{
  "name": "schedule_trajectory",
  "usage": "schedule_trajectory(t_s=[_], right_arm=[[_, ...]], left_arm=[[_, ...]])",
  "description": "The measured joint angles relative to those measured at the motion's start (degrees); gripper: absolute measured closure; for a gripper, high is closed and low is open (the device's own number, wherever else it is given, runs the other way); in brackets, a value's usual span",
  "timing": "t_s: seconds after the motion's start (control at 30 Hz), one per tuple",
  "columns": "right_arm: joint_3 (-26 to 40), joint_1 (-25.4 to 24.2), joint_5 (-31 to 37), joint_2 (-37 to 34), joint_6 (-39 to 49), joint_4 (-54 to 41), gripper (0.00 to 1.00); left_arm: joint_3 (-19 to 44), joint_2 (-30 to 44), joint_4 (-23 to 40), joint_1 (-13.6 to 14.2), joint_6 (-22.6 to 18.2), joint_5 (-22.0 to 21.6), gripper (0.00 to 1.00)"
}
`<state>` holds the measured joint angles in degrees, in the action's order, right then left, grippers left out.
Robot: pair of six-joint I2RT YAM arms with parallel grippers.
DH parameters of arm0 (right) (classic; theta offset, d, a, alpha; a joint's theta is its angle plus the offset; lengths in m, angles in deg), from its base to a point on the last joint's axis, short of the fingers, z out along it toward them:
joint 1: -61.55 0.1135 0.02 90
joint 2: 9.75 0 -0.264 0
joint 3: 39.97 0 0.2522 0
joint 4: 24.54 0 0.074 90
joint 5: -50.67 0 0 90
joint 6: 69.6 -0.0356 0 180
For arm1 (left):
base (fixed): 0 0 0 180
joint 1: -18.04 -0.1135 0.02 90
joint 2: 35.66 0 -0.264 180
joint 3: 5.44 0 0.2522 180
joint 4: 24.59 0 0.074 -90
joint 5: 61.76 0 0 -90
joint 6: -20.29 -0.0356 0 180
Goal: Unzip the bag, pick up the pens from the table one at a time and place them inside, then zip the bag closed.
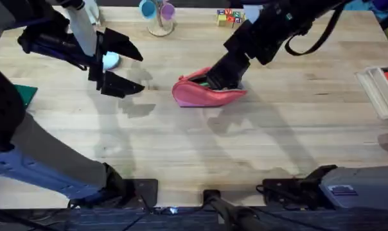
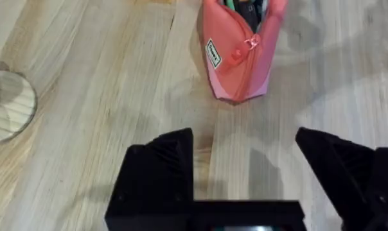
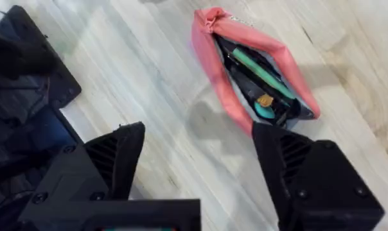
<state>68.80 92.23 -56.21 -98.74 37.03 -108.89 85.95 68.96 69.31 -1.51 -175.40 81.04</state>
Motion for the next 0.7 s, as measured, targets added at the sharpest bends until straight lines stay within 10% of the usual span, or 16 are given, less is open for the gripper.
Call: schedule_trajectory(t_s=[0.7], right_arm=[[0.1,0.0,-0.4,-6.5,-4.1,10.1,0.006]], left_arm=[[0.0,0.0,0.0,0.0,0.0,0.0,0.007]])
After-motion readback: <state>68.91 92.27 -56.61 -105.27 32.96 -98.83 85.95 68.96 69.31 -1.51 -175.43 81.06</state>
